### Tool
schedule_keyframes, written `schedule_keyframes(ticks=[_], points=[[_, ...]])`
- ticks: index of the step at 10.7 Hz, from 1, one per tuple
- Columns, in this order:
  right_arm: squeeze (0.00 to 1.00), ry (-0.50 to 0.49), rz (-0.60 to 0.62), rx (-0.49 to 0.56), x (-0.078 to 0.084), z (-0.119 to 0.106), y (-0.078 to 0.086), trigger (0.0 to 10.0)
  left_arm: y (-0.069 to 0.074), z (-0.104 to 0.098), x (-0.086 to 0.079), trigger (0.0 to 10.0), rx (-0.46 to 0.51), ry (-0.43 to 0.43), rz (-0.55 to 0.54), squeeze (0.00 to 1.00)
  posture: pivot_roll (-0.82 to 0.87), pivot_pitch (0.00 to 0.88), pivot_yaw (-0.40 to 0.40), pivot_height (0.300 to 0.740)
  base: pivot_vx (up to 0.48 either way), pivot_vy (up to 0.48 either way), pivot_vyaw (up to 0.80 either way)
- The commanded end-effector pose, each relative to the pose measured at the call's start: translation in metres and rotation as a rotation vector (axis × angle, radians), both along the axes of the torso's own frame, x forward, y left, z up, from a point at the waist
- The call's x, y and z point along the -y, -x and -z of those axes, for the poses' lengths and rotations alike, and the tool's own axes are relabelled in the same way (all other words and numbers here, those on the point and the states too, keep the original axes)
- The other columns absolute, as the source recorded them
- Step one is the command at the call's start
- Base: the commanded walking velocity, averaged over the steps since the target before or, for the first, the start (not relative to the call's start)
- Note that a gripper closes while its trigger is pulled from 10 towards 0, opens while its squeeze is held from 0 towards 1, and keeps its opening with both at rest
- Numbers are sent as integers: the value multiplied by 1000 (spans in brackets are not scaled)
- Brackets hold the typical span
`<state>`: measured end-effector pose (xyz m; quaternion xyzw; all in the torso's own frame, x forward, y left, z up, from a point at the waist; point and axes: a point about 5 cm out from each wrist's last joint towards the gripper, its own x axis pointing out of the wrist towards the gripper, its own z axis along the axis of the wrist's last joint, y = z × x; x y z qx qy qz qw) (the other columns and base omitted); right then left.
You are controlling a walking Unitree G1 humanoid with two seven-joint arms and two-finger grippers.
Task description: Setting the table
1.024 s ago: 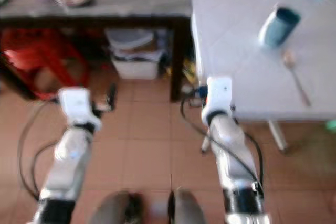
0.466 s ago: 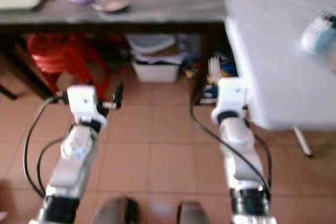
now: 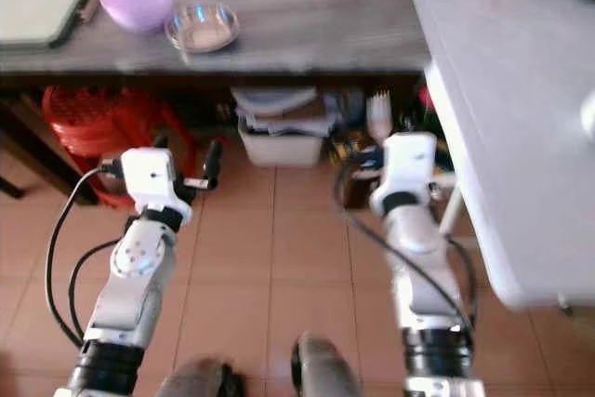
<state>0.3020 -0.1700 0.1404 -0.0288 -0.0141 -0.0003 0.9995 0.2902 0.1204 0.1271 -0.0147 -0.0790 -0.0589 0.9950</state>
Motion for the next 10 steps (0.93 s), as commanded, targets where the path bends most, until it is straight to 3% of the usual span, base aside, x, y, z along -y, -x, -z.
schedule_keyframes(ticks=[1, 3, 7, 10], points=[[0, -19, -23, 42, -8, -8, -1, 10000, 0, 0, -6, 10000, 2, -4, -11, 0, -99, 159, 23, 740, 458, 0, 0], [0, -20, -35, 66, -10, -13, -2, 10000, 0, 0, -4, 10000, 2, 3, -4, 0, -99, 158, 24, 740, 443, 0, 0], [0, -37, -10, 141, -7, -22, -2, 10000, -1, -2, -1, 10000, 10, -9, 5, 0, -99, 153, 25, 740, 348, 324, 0], [0, -49, 4, 146, -5, -23, -3, 10000, 2, -1, 3, 10000, 7, 5, 26, 0, -98, 153, 25, 740, 457, 0, -183]])
